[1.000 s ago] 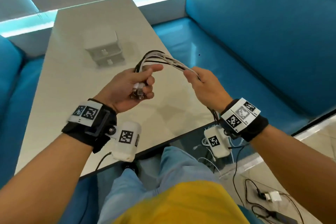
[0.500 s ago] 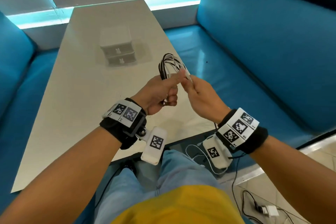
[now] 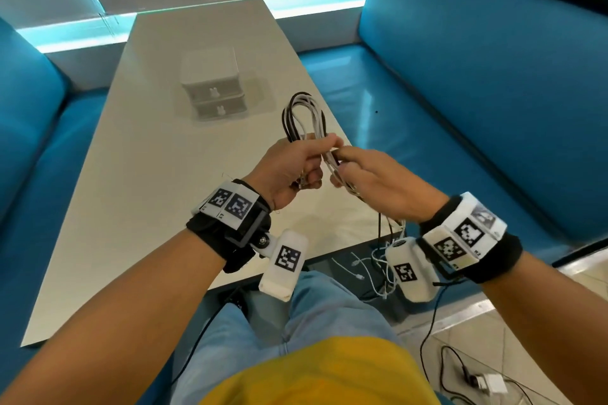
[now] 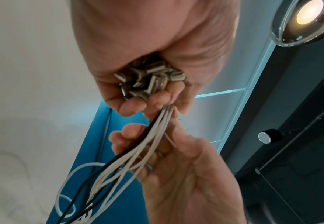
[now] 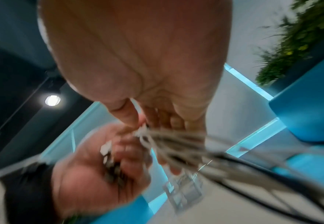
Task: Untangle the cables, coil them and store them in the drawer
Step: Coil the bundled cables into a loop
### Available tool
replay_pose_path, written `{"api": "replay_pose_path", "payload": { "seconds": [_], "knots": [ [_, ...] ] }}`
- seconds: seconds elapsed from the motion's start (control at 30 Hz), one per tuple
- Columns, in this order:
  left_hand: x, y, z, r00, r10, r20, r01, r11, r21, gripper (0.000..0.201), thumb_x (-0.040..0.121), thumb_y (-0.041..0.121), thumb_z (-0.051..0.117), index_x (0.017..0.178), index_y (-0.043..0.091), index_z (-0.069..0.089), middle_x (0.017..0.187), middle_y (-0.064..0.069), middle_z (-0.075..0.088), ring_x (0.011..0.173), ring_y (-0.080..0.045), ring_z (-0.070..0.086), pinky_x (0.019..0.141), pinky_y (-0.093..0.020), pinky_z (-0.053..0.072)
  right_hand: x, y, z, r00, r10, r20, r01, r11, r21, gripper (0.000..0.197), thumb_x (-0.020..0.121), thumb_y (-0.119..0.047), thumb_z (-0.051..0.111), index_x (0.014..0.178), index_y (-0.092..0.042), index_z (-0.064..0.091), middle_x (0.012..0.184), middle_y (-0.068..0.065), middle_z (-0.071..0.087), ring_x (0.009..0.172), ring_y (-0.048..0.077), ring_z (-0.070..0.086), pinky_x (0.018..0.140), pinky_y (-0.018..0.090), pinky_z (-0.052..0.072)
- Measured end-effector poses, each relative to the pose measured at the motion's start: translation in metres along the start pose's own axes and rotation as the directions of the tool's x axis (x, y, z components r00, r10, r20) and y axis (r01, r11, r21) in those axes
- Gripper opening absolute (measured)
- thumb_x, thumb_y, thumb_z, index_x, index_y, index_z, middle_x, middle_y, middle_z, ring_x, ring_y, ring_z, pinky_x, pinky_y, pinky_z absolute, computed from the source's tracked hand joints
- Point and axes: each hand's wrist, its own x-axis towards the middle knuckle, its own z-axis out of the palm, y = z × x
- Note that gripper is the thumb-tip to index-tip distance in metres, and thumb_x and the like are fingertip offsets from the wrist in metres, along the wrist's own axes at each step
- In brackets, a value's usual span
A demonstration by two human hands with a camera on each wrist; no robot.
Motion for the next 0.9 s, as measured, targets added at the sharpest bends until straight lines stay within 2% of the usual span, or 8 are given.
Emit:
{"api": "replay_pose_path", "payload": {
  "seconds": [0.13,0.23,0.3,0.37,0.5,0.63,0.77,0.9],
  "knots": [
    [-0.002,0.004,-0.002,0.997,0.052,0.050,-0.055,0.997,0.052,0.023,0.095,0.024,0.056,0.077,0.010,0.060,0.043,0.004,0.030,0.042,-0.014,0.033,0.052,-0.027,0.032,0.016,-0.003,-0.029,0.977,0.066,-0.201,-0.045,0.993,0.107,0.041,0.081,-0.043,0.047,0.088,-0.010,0.071,0.088,0.005,0.072,0.089,0.023,0.065,0.089,0.048,0.051],
    [-0.006,0.008,0.005,0.980,0.072,0.185,-0.094,0.989,0.116,0.024,0.097,0.019,0.053,0.075,0.010,0.056,0.044,0.006,0.032,0.045,-0.013,0.028,0.048,-0.024,0.032,0.032,-0.019,-0.037,0.969,0.033,-0.244,0.025,0.973,0.230,0.041,0.086,-0.051,0.054,0.101,-0.015,0.067,0.093,0.006,0.069,0.091,0.023,0.066,0.087,0.044,0.054],
    [-0.008,0.009,0.008,0.963,0.066,0.260,-0.104,0.985,0.137,0.024,0.097,0.015,0.053,0.073,0.010,0.052,0.044,0.007,0.032,0.044,-0.011,0.026,0.047,-0.022,0.031,0.042,-0.033,-0.038,0.984,-0.008,-0.181,0.062,0.954,0.292,0.032,0.090,-0.047,0.058,0.105,-0.019,0.064,0.093,0.000,0.069,0.084,0.012,0.066,0.078,0.030,0.055],
    [-0.009,0.009,0.007,0.944,0.049,0.327,-0.096,0.987,0.129,0.022,0.093,0.014,0.057,0.074,0.010,0.049,0.044,0.007,0.030,0.042,-0.010,0.026,0.046,-0.021,0.031,0.047,-0.047,-0.037,0.993,-0.052,-0.102,0.084,0.938,0.338,0.026,0.092,-0.040,0.060,0.101,-0.016,0.064,0.088,0.001,0.072,0.078,0.010,0.066,0.071,0.023,0.052],
    [-0.008,0.007,-0.003,0.919,0.031,0.393,-0.068,0.994,0.081,0.016,0.085,0.017,0.056,0.074,0.009,0.047,0.042,0.007,0.033,0.039,-0.008,0.030,0.046,-0.020,0.035,0.051,-0.061,-0.026,0.992,-0.112,-0.060,0.127,0.881,0.456,0.012,0.093,-0.018,0.060,0.091,-0.007,0.062,0.075,0.011,0.068,0.073,0.024,0.064,0.071,0.032,0.054],
    [-0.008,0.004,-0.010,0.914,0.021,0.406,-0.037,0.999,0.032,0.015,0.084,0.013,0.057,0.070,0.010,0.054,0.040,0.004,0.034,0.039,-0.010,0.032,0.047,-0.022,0.034,0.051,-0.064,-0.012,0.982,-0.136,-0.128,0.186,0.774,0.605,0.006,0.094,-0.007,0.057,0.098,-0.005,0.060,0.072,0.012,0.062,0.070,0.025,0.066,0.067,0.035,0.059],
    [-0.009,0.000,-0.011,0.924,-0.014,0.382,-0.006,0.999,0.052,0.019,0.080,0.009,0.057,0.061,0.013,0.058,0.039,0.004,0.034,0.038,-0.010,0.031,0.047,-0.022,0.031,0.052,-0.066,-0.001,0.983,-0.111,-0.149,0.184,0.709,0.681,0.003,0.096,-0.009,0.055,0.097,-0.008,0.058,0.061,0.005,0.048,0.051,0.018,0.048,0.049,0.028,0.046],
    [-0.007,-0.001,-0.012,0.942,-0.005,0.336,-0.041,0.991,0.127,0.016,0.074,0.006,0.058,0.059,0.011,0.055,0.042,0.001,0.037,0.038,-0.010,0.032,0.046,-0.024,0.030,0.055,-0.064,0.008,0.984,-0.010,-0.180,0.143,0.655,0.742,0.014,0.098,-0.021,0.053,0.086,-0.012,0.054,0.051,-0.002,0.033,0.043,0.014,0.025,0.043,0.024,0.025]
  ]
}}
